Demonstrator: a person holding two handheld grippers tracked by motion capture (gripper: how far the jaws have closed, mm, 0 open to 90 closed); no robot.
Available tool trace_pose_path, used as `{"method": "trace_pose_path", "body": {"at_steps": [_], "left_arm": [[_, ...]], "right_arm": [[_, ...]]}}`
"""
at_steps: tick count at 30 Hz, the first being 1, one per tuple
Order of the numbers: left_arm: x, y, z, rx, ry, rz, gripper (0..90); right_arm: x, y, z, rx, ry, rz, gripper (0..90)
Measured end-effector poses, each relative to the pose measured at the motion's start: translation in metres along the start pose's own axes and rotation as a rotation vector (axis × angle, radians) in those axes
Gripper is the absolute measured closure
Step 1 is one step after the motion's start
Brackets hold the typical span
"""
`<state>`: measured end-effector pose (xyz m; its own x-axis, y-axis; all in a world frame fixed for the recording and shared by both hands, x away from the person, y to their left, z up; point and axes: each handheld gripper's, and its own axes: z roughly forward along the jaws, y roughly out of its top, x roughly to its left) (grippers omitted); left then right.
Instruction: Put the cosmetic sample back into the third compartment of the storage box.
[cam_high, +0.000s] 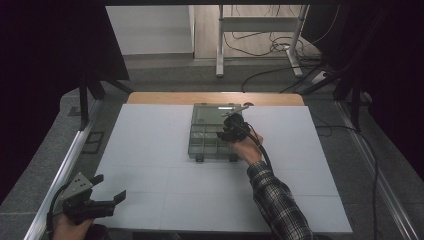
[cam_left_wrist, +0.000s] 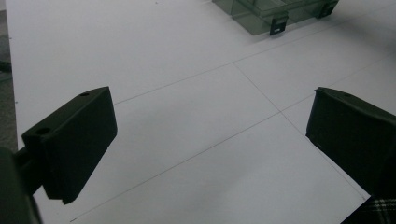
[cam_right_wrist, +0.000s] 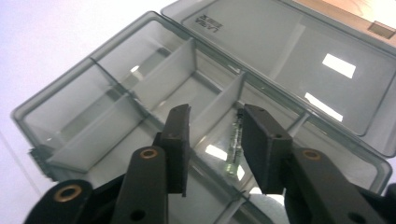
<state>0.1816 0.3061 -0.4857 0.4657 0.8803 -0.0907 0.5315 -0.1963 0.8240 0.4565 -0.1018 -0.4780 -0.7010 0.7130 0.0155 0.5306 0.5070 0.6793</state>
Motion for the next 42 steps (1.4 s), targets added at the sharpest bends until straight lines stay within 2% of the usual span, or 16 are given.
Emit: {"method": "trace_pose_path", "body": {"at_steps": [6, 15, 17, 34, 42], "left_arm": [[0.000, 0.000, 0.000, -0.001, -0.001, -0.002, 2.3], [0.000, 0.000, 0.000, 0.000, 0.000, 0.000, 2.3], [0.000, 0.000, 0.000, -0.001, -0.001, -0.001, 2.2], [0.000, 0.000, 0.000, -0.003, -0.006, -0.003, 2.3], [0.000, 0.000, 0.000, -0.004, -0.007, -0.004, 2.3]], "right_arm": [[0.006, -0.002, -0.007, -0.007, 0.008, -0.009, 53.5], [0.010, -0.007, -0.017, -0.015, 0.044, 0.003, 45.3], [0.011, -0.008, -0.019, -0.015, 0.050, 0.006, 40.9], [0.024, -0.019, -0.034, 0.011, 0.112, -0.004, 30.3], [0.029, -0.025, -0.039, 0.016, 0.123, -0.014, 25.2]]}}
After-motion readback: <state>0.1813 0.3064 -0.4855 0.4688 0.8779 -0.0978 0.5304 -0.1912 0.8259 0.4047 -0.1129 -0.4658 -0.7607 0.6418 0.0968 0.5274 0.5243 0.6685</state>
